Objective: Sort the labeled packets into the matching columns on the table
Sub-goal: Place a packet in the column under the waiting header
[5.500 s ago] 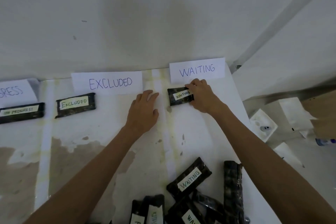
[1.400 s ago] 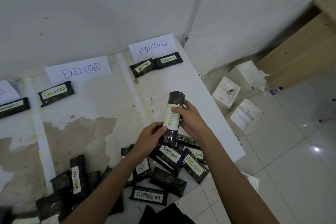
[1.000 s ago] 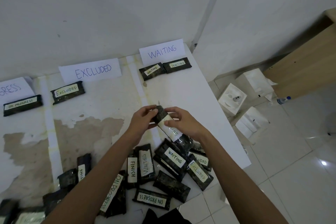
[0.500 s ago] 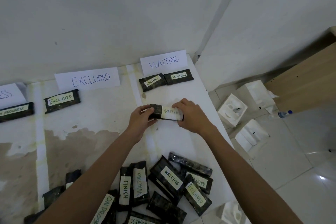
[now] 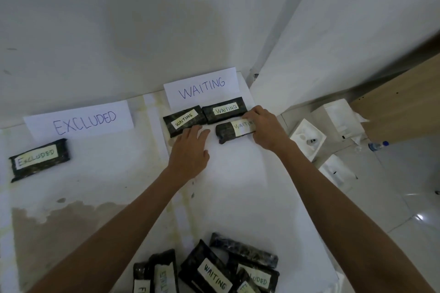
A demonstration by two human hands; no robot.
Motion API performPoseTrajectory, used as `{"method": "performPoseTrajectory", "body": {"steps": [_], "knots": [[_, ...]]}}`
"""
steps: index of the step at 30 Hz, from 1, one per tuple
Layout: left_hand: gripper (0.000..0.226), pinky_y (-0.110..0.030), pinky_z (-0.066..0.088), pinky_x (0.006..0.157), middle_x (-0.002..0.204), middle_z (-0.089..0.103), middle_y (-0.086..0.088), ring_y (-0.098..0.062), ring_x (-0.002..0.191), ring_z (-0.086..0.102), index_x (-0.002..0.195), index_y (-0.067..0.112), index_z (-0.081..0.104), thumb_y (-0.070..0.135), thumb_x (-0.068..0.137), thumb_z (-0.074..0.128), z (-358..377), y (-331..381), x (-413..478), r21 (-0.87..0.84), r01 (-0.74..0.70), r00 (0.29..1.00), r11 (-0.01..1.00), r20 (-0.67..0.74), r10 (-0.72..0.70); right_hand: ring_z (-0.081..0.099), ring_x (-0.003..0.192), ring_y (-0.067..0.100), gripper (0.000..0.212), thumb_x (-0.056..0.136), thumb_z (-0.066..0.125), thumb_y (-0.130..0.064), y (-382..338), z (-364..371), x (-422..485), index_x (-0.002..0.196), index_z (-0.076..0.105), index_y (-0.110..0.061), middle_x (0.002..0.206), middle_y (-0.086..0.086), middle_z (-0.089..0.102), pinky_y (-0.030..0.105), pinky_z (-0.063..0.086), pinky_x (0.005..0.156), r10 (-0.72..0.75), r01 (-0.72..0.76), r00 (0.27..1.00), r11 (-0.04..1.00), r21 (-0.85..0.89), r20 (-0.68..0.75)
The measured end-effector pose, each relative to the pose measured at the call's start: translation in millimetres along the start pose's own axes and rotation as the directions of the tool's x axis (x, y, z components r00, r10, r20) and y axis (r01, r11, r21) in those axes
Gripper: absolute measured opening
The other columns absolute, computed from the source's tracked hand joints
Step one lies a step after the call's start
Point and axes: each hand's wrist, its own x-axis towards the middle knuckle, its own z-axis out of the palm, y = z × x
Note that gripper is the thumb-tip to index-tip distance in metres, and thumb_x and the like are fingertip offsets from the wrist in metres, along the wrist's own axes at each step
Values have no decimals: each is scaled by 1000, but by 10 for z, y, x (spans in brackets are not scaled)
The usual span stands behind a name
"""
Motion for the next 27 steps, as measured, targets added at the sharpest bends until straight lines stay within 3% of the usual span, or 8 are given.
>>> {"method": "performPoseTrajectory", "body": {"steps": [6, 9, 12, 18, 21, 27], "knots": [[54, -46, 48, 86, 128, 54, -18, -37, 117, 51, 126, 5, 54, 11, 73, 65, 117, -13, -19, 10, -14, 1000, 1000, 10, 14, 58, 92, 34, 50, 66, 66, 10, 53, 108, 13, 113, 62, -6, 110, 16, 59, 41, 45, 80, -93, 95, 994, 995, 34, -50], [54, -47, 47, 88, 128, 54, -19, -37, 118, 50, 125, 5, 54, 9, 72, 66, 95, -20, -67, -2, -5, 1000, 1000, 3, 5, 57, 95, 34, 53, 65, 66, 10, 54, 120, 12, 115, 61, -7, 111, 16, 59, 43, 45, 85, -131, 133, 990, 991, 25, -56], [55, -48, 46, 90, 129, 53, -18, -37, 118, 50, 127, 6, 53, 10, 74, 66, 21, -41, -120, 5, 5, 1000, 1000, 1, -5, 54, 107, 35, 60, 67, 65, 8, 10, 80, -29, 124, 57, -8, 119, 16, 56, 44, 41, 94, -131, 132, 989, 991, 10, -62], [50, -46, 49, 87, 128, 54, -14, -34, 114, 51, 127, 7, 52, 11, 78, 63, -160, -45, -465, -27, -1, 999, 1000, -37, 0, 54, 109, 33, 59, 69, 66, 6, -351, 91, -453, 125, 56, -7, 122, 16, 56, 43, 45, 93, -108, 122, 988, 986, 114, -114], [51, -46, 45, 93, 135, 50, -13, -33, 122, 46, 130, 9, 49, 14, 81, 61, -153, -65, -772, -46, 26, 999, 999, -32, -27, 53, 110, 30, 54, 76, 64, -1, -588, 192, -800, 128, 55, -11, 128, 12, 53, 37, 44, 90, -108, 117, 992, 977, 177, -60], [55, -47, 41, 98, 141, 43, -16, -34, 128, 41, 132, 8, 47, 13, 80, 61, -24, -150, -1438, -70, 48, 998, 996, 40, -45, 52, 115, 25, 44, 84, 59, -8, -953, 366, -1505, 127, 55, -17, 128, 5, 53, 38, 46, 90, -84, 44, 986, 966, 254, 147]]}}
